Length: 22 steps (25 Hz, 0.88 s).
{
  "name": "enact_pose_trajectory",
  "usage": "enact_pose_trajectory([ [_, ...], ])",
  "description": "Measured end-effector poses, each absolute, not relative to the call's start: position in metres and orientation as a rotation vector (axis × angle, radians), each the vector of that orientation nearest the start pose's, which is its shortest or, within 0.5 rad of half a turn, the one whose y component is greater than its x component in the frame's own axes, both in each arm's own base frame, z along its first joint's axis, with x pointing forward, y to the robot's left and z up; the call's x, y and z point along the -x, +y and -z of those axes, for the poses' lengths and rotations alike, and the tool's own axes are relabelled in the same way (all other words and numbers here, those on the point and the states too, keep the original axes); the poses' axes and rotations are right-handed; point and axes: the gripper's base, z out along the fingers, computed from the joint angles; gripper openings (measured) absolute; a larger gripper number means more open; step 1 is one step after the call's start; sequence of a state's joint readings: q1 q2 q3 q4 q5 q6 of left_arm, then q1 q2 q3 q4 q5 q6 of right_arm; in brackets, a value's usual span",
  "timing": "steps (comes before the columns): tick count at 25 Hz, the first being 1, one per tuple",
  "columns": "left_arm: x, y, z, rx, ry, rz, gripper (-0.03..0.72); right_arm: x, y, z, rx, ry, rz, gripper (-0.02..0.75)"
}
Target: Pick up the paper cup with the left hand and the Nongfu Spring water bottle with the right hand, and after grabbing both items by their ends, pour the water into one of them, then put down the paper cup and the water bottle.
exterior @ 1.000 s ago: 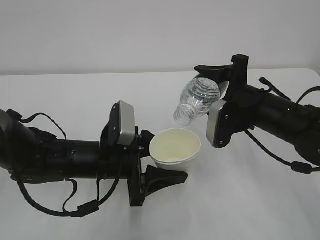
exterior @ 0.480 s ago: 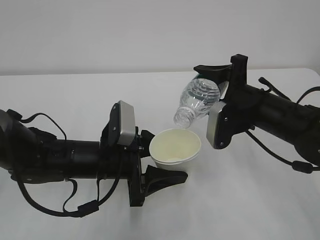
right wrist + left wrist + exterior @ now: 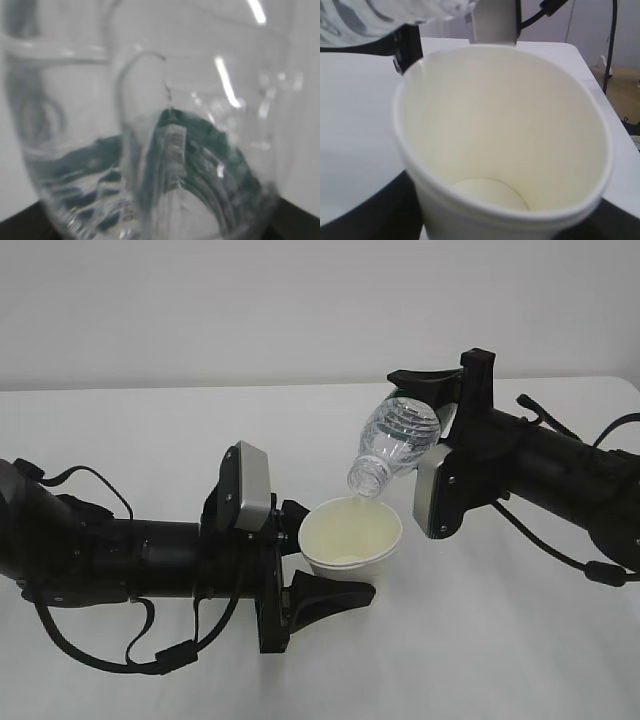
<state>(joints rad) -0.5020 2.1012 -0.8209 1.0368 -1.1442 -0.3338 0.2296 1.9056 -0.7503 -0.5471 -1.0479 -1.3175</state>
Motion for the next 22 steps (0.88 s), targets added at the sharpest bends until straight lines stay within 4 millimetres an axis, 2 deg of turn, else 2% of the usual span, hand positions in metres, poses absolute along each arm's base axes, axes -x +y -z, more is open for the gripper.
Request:
enact_pose_trajectory([
  [22, -0.2687, -0.2267, -0.103, -1.214, 1.459, 0.994, 0.48, -0.3316, 0.1199, -0.1616, 1.531, 0.697, 0.671, 0.483],
])
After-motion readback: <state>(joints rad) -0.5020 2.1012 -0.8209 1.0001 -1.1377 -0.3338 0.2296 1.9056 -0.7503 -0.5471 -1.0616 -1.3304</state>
